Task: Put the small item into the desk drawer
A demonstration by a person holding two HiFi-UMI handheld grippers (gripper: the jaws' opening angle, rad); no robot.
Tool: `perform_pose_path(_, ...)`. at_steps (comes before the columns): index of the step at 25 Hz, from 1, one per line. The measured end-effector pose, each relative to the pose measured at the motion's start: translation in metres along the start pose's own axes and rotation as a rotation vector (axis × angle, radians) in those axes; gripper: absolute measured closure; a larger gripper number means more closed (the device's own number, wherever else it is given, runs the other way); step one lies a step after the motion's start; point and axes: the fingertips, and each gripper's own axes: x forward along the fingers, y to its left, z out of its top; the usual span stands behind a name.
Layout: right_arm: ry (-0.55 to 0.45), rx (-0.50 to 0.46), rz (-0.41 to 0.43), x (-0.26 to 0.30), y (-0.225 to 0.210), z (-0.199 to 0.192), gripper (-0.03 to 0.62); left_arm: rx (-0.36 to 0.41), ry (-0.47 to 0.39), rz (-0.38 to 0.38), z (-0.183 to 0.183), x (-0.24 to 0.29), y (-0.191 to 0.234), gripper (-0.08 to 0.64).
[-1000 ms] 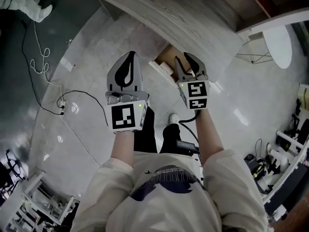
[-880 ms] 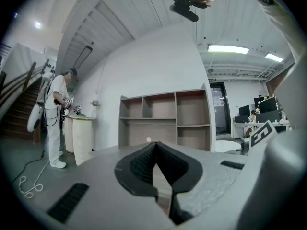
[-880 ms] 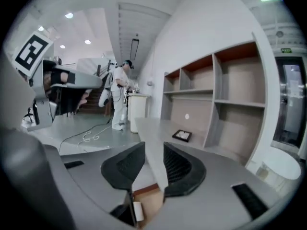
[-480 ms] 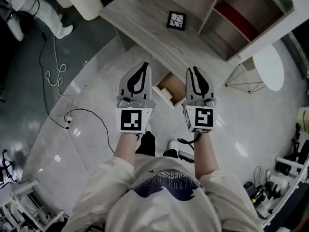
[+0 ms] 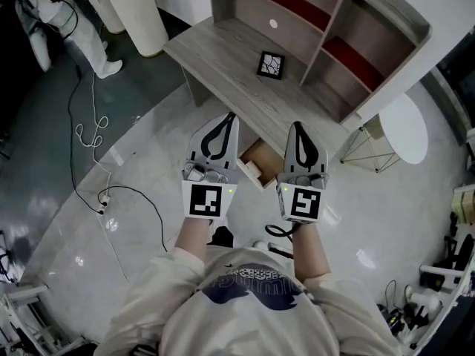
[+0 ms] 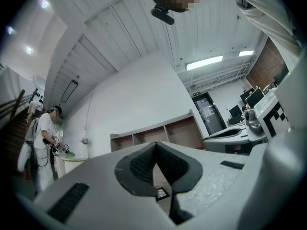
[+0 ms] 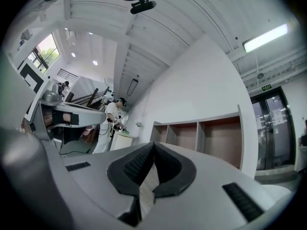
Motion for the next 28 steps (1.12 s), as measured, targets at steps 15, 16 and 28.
perform_pose_path(15, -0.025, -0.032, -0.017, 0.003, -0.003, 0.014, 0.592, 0.079, 0.011, 0.040, 0.013, -0.005, 0.027, 0.552)
perform_pose_path(16, -0.022, -0.034, -0.023, 0.004, -0.004, 0.013, 0.592, 0.080, 0.012, 0.039, 0.013, -0.005, 0.026, 0.551)
perform_pose_path(28, 0.020, -0.034, -0.044, 0.005, -0.007, -0.001, 0.594, 0.020, 0.016, 0.053, 0.006, -0.005, 0.028, 0.552)
